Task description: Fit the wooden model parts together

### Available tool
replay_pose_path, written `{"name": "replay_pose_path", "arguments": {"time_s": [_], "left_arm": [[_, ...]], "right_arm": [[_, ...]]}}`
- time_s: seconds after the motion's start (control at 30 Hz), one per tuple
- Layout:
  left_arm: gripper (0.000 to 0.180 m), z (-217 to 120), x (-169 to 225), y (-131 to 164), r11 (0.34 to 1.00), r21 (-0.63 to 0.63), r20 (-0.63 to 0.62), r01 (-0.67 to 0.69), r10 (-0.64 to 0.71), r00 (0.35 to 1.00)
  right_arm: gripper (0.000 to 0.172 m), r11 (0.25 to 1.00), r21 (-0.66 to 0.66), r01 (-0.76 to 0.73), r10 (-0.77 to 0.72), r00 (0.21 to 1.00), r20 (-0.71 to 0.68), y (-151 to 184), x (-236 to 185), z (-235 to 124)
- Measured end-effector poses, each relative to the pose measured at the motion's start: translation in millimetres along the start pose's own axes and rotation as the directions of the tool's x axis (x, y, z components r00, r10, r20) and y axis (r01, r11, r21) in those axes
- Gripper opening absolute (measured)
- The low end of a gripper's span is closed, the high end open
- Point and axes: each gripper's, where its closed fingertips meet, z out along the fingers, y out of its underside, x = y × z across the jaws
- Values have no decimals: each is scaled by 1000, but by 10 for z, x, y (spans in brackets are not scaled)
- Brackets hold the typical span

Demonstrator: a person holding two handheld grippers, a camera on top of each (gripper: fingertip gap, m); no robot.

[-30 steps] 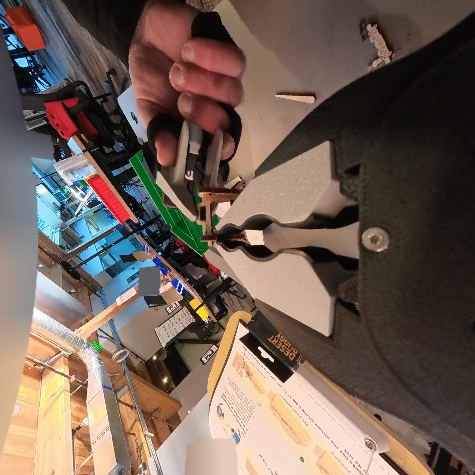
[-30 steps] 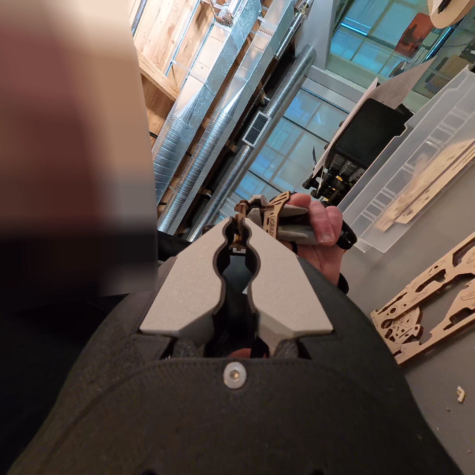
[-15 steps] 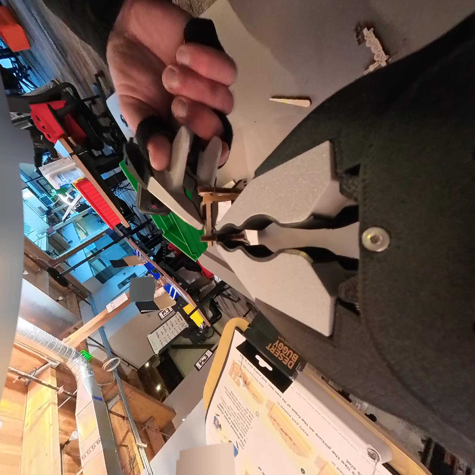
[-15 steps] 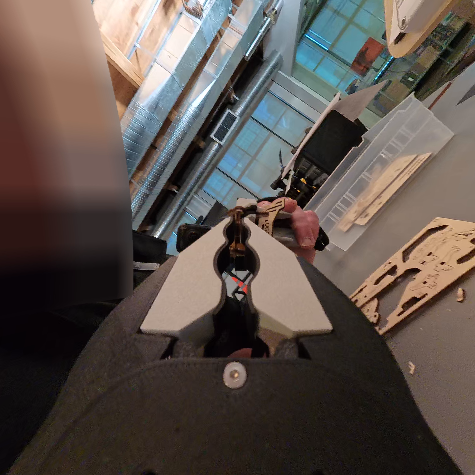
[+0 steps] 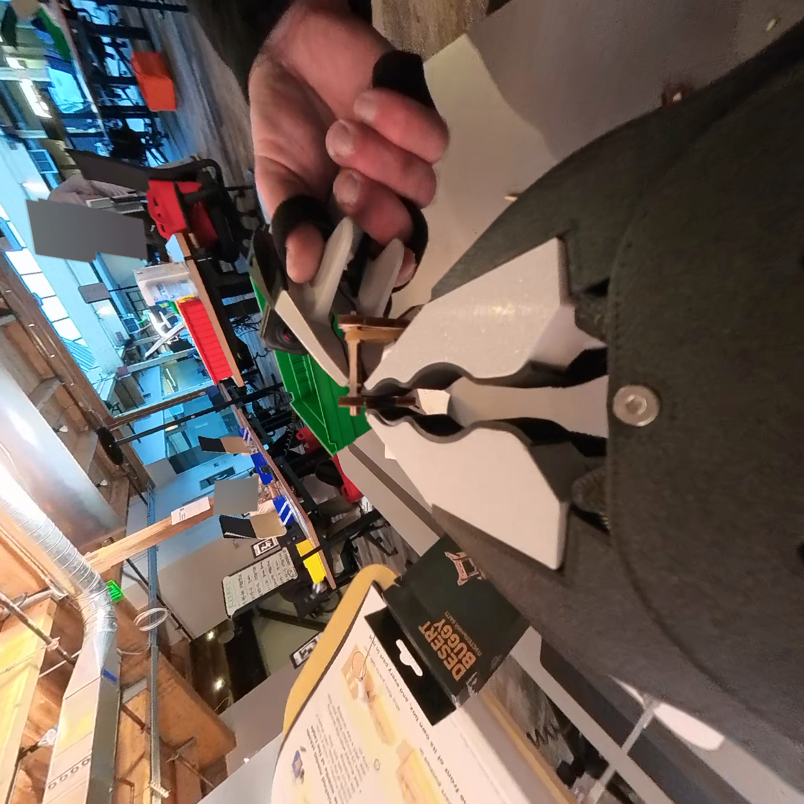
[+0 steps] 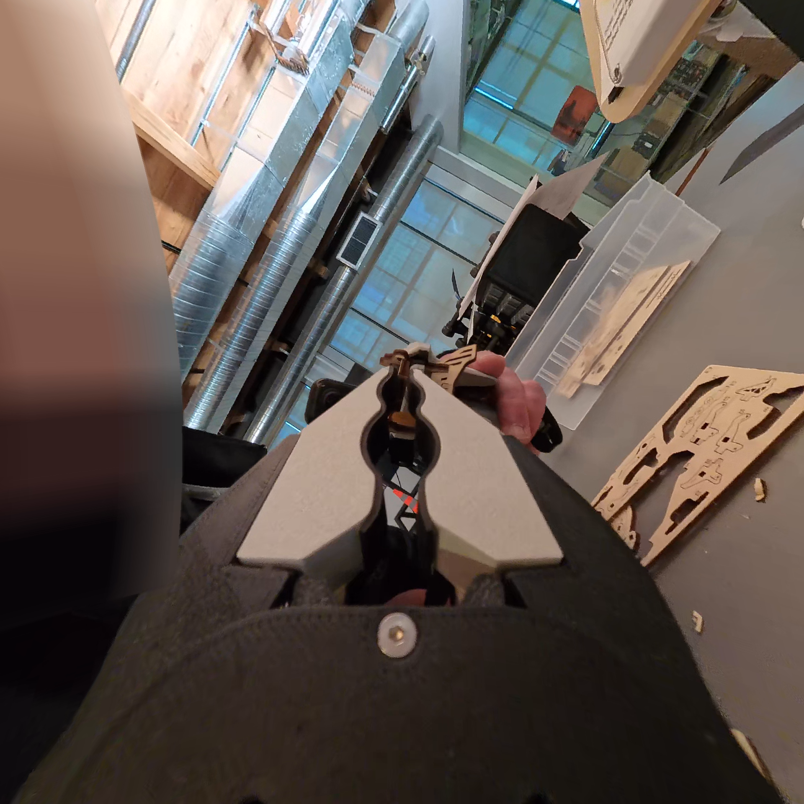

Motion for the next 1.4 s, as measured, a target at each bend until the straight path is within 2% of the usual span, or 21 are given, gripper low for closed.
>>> {"name": "replay_pose_path", "arguments": {"time_s": [0.27, 0.47, 0.73, 1.0, 1.17, 1.4], "left_arm": [[1, 22, -35, 50, 997, -3, -6, 77, -77, 997], [1, 43, -62, 98, 991, -5, -5, 135, -135, 991], [0, 71, -82, 193, 972, -25, -20, 232, -233, 972], [1, 57, -73, 222, 991, -64, -13, 119, -121, 993], [2, 50, -44, 234, 994, -112, -5, 0, 0, 1000], [2, 44, -23, 254, 989, -143, -8, -33, 32, 999]], "right_arm": [[1, 1000, 15, 22, -21, 998, -51, -52, 24, 11], [1, 999, 40, -28, 31, 998, -55, -98, 70, 16], [1, 1000, 22, -15, 18, 990, -138, -123, 173, 4], [0, 1000, 3, 15, -14, 981, -193, -123, 214, -6], [0, 999, -13, 40, -42, 976, -216, -117, 236, -28], [1, 997, -14, 73, -74, 966, -246, -114, 260, -37]]}}
